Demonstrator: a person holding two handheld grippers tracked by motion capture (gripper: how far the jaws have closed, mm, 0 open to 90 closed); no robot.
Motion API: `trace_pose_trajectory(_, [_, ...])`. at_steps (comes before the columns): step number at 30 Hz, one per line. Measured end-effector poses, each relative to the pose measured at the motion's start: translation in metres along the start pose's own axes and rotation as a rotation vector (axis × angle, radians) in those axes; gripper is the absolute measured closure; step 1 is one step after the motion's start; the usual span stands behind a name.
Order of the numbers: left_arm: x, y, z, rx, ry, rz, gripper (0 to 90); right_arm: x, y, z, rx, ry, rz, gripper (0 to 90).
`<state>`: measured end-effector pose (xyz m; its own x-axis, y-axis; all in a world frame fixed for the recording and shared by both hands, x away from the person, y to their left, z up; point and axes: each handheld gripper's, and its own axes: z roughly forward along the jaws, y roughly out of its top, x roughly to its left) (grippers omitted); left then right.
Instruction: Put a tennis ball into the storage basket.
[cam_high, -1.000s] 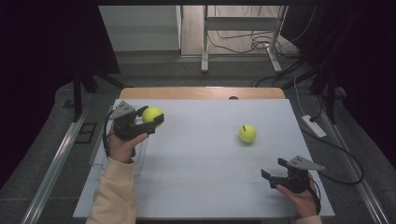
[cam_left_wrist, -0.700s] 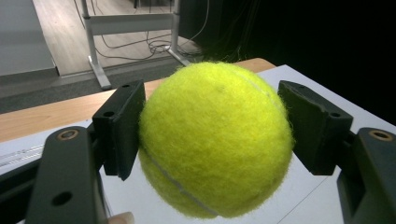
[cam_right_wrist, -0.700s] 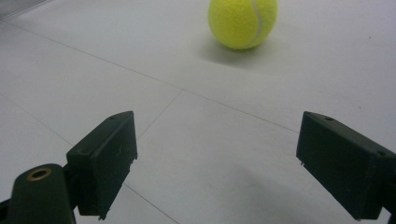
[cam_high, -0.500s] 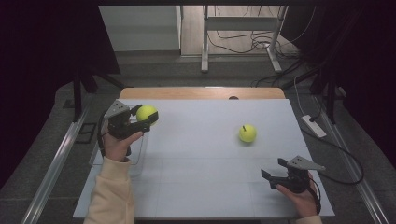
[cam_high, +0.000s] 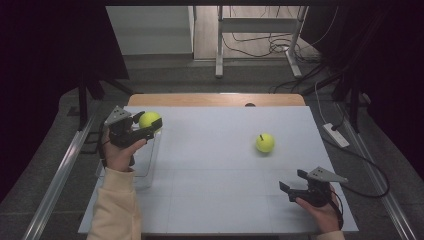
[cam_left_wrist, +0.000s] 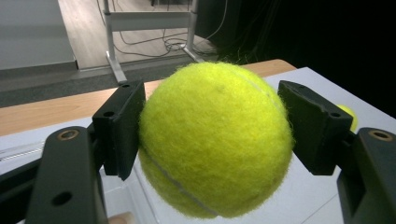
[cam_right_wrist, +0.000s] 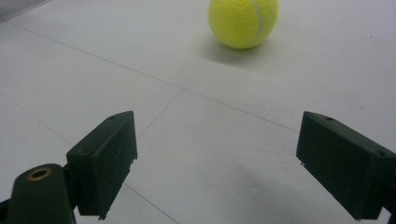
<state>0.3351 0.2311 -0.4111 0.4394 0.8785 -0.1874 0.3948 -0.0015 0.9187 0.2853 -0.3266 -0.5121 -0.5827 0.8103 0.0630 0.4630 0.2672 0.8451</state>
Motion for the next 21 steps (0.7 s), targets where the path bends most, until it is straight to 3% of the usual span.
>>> trace_pose_trajectory(13, [0.016, -0.004, -0.003, 0.019, 0.059, -0.019, 28.1, 0.0, -0.001, 0.0, 0.001, 0.002, 0.003, 12.0])
trace_pose_trajectory(21, [0.023, -0.006, -0.004, 0.022, 0.069, -0.027, 28.1, 0.0, -0.001, -0.001, 0.001, 0.002, 0.004, 12.1])
